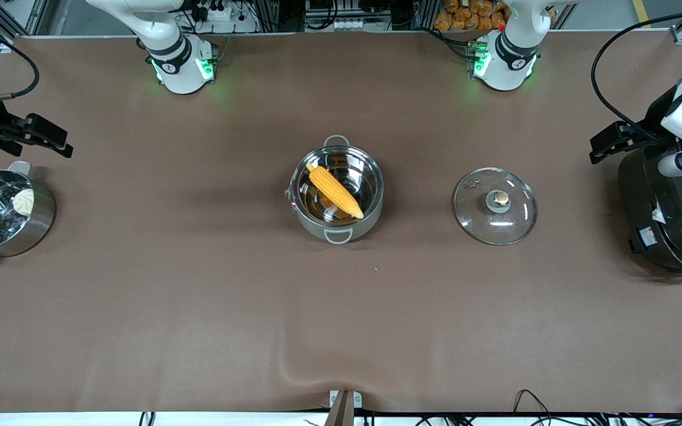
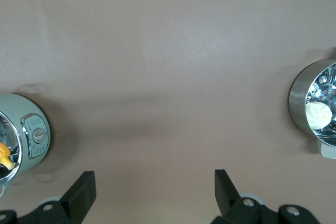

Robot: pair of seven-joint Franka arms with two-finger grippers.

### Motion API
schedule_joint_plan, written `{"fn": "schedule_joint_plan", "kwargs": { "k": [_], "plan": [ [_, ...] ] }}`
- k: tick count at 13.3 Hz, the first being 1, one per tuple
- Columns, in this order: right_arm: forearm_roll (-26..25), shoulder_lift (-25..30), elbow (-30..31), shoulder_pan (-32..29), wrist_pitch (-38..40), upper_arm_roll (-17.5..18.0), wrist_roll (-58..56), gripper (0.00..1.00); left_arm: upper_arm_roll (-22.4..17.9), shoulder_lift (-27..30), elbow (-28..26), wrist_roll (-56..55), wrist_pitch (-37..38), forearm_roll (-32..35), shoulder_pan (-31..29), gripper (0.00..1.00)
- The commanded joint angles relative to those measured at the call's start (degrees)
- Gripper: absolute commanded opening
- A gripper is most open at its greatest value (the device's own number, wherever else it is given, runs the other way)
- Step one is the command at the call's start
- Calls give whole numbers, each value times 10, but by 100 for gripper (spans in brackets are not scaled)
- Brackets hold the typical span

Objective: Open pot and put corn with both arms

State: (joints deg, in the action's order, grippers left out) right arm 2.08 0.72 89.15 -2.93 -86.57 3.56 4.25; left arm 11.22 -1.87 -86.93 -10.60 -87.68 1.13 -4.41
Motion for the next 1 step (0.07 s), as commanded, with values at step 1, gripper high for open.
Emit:
{"fn": "schedule_joint_plan", "kwargs": {
  "k": [1],
  "plan": [
    [11,7,8,-4,-4,4,9,100,2,2,4,-7,9,-6,-2,100]
  ]
}}
